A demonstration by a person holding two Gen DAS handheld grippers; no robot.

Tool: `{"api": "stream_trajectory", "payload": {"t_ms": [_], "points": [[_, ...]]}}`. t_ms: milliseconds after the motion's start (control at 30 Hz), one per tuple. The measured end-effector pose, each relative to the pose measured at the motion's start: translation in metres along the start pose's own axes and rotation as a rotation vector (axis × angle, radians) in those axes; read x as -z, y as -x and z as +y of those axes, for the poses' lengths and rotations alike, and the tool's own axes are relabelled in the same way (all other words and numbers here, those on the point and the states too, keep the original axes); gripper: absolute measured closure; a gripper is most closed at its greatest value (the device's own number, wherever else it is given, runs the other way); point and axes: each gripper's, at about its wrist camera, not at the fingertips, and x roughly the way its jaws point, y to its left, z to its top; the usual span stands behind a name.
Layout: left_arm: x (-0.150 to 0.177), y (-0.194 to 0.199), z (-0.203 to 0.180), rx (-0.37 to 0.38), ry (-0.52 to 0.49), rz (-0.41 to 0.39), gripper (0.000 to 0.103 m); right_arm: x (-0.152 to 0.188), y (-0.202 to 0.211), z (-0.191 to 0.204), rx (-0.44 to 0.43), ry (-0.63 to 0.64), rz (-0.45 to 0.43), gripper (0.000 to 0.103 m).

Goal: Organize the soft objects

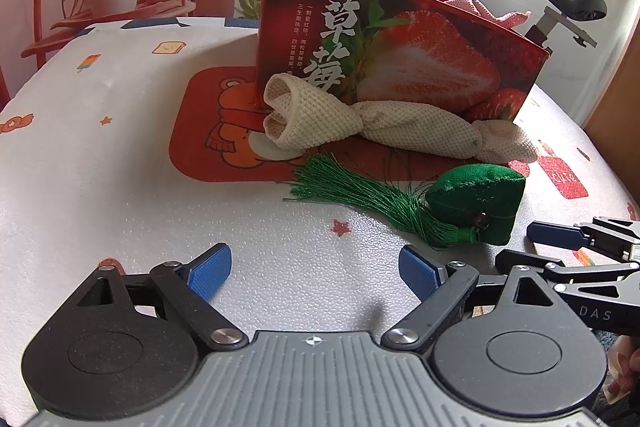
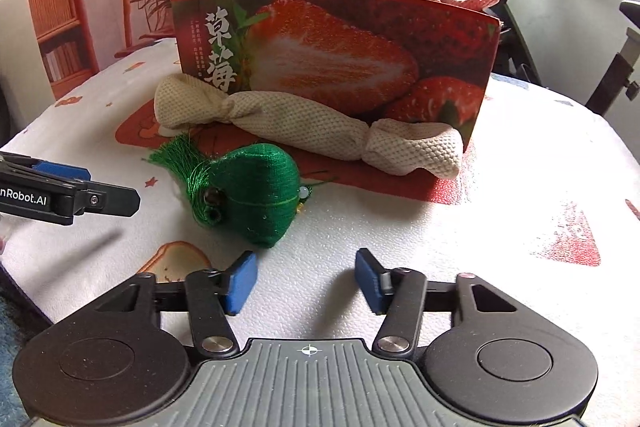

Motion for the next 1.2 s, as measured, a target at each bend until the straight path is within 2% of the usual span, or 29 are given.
{"api": "stream_trajectory", "payload": {"t_ms": [100,700,867,1200], "points": [[0.000,0.000,-0.001,0.000,-0.005,0.002,0.012,0.000,0.000,-0.002,-0.005,-0.008,-0.004,0.060],[0.001,-0.001,-0.004,-0.005,-0.025,0.006,0.012,0.001,0.000,-0.002,-0.006,-0.005,-0.007,0.060],[-0.005,0.000,-0.003,0.023,-0.008,0.007,0.022,0.000,-0.001,-0.001,-0.007,-0.003,-0.006,0.061],[-0.022,0.004,-0.019,0.088,-0.029,-0.018,0.023,-0.002,-0.001,-0.002,-0.010,-0.002,-0.004,0.062]]}}
